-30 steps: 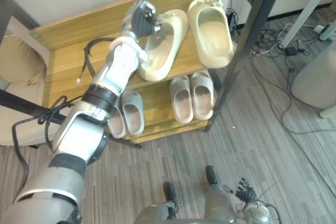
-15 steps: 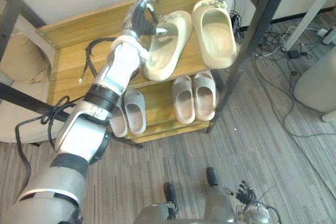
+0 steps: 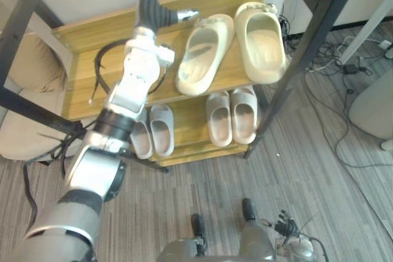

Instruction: Organize the slippers on the shoe rack

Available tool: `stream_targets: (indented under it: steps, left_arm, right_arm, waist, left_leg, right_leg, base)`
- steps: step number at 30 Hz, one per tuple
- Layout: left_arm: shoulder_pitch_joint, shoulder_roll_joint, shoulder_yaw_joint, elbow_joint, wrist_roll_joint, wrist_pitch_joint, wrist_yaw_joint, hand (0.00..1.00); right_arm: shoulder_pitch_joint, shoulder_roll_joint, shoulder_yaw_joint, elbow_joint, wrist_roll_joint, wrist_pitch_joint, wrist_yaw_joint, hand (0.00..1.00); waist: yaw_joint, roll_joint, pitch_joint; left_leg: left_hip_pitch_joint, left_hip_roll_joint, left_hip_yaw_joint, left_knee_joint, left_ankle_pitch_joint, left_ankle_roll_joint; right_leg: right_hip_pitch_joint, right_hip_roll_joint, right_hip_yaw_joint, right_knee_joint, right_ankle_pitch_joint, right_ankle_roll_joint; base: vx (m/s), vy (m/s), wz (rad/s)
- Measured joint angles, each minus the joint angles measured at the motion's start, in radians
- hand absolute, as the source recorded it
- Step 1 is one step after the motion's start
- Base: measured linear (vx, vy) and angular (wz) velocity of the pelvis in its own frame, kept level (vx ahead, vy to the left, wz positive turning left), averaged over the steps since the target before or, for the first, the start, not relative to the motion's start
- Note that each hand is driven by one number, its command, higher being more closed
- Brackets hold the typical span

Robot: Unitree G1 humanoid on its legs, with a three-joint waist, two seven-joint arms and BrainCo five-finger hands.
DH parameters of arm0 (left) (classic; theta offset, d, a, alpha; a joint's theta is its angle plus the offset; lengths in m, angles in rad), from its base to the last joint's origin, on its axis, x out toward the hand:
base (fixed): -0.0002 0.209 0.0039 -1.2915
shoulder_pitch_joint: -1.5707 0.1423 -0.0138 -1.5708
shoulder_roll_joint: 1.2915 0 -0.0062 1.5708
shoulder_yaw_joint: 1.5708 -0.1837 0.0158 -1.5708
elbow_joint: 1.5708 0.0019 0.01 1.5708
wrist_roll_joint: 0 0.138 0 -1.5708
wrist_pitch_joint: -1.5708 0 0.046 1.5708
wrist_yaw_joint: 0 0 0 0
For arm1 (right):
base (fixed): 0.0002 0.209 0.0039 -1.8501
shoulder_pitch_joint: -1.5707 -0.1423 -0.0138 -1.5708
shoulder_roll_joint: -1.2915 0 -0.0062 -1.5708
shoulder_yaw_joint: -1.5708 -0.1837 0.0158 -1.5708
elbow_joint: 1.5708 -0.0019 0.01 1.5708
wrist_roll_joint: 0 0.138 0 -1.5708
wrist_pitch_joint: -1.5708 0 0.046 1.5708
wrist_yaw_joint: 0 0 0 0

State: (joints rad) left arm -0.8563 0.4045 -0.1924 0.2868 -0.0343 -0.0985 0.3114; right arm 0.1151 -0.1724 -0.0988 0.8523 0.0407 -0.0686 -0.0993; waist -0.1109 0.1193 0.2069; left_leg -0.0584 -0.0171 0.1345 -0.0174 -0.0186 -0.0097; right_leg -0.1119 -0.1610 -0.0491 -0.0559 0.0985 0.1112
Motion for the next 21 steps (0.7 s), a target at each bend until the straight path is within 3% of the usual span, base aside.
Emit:
stream_targets:
  steps: [3, 9, 13, 21]
  left_arm:
    - [0.141, -0.008, 0.048, -0.049, -0.101, -0.026, 0.008, 0.00]
    - [0.353, -0.044, 0.056, -0.089, -0.269, -0.027, -0.007, 0.00]
    - [0.402, -0.077, 0.048, -0.130, -0.318, -0.056, -0.035, 0.00]
    - [0.394, -0.096, 0.014, -0.131, -0.323, -0.065, -0.060, 0.00]
  right_arm:
    - [-0.005, -0.005, 0.021, 0.002, -0.002, 0.001, -0.001, 0.00]
    - [-0.011, -0.014, 0.034, 0.001, -0.006, 0.005, -0.007, 0.00]
    - [-0.017, -0.022, 0.060, 0.001, -0.042, 0.009, -0.008, 0.00]
    - [-0.037, -0.021, 0.072, 0.016, -0.078, 0.012, -0.008, 0.00]
  waist:
    - [0.007, -0.007, -0.003]
    - [0.028, -0.017, -0.004]
    - [0.041, -0.025, -0.006]
    - [0.044, -0.037, -0.013]
  left_leg:
    - [0.011, 0.003, -0.008, -0.017, 0.008, -0.005]
    - [0.027, 0.009, -0.013, -0.035, 0.012, -0.010]
    - [0.027, 0.009, -0.028, -0.036, 0.012, -0.010]
    - [0.026, 0.010, -0.034, -0.038, 0.013, -0.011]
  right_leg:
    - [0.018, 0.004, -0.020, -0.021, 0.007, -0.007]
    - [0.037, 0.014, -0.033, -0.032, 0.007, -0.010]
    - [0.042, 0.016, -0.048, -0.033, 0.005, -0.013]
    - [0.042, 0.017, -0.053, -0.033, 0.004, -0.014]
  base:
    - [-0.01, -0.022, 0.06]
    - [0.00, -0.021, 0.04]
    - [0.00, -0.014, 0.07]
    - [0.00, -0.004, 0.02]
